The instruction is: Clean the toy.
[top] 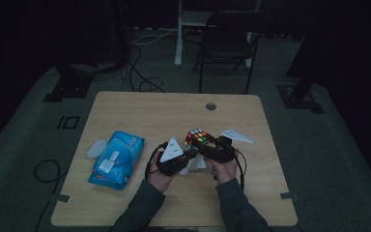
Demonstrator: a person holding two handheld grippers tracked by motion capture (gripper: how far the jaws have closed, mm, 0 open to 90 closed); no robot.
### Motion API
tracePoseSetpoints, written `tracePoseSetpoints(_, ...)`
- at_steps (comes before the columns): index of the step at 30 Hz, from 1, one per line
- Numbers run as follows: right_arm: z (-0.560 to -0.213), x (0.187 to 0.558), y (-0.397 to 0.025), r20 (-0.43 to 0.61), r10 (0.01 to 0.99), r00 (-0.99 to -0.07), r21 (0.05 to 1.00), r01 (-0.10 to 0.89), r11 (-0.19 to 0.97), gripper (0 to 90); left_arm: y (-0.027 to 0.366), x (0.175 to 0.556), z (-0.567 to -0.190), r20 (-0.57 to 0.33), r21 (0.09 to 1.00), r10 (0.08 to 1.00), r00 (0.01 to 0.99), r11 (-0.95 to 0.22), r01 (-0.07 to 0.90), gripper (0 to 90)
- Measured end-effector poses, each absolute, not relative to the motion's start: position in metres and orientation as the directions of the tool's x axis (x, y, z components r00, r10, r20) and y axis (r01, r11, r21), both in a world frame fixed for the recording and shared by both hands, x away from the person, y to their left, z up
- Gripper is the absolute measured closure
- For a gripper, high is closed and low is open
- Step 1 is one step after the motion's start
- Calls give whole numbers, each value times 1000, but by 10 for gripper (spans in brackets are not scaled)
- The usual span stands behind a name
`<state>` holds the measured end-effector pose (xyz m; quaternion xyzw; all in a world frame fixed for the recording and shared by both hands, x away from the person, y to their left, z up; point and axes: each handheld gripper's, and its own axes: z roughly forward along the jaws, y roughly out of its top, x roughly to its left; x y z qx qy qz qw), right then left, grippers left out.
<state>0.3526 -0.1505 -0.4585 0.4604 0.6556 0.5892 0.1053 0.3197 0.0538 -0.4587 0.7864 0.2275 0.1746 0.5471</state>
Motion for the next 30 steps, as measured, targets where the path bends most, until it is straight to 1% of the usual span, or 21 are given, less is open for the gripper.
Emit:
tracePoseSetpoints(3, -458, 352, -149, 406, 725, -557, 870, 479, -119, 341, 50, 319, -461, 33, 937, 548, 836, -308, 165, 900)
tracePoseSetpoints(4, -458, 351, -146, 408, 720, -561, 870, 478, -120, 341, 46, 319, -463, 48, 935, 554, 831, -318, 158, 900)
tracePoseSetpoints(7, -456, 350, -144, 394, 730, -558, 875, 471, -113, 341, 45, 318, -464, 52, 938, 564, 824, -311, 154, 900)
tracePoseSetpoints(10, -457, 352, -146, 421, 723, -548, 864, 486, -134, 341, 44, 318, -464, 63, 939, 576, 815, -310, 146, 900)
tracePoseSetpoints(12, -457, 351, -146, 421, 724, -547, 864, 485, -136, 341, 43, 317, -464, 68, 940, 580, 812, -311, 144, 900)
tracePoseSetpoints(23, -456, 350, -146, 418, 721, -552, 867, 479, -135, 341, 46, 315, -462, 77, 942, 580, 811, -309, 132, 900)
tracePoseSetpoints(30, -456, 352, -153, 418, 731, -540, 867, 478, -143, 341, 53, 312, -458, 91, 942, 591, 801, -312, 124, 900)
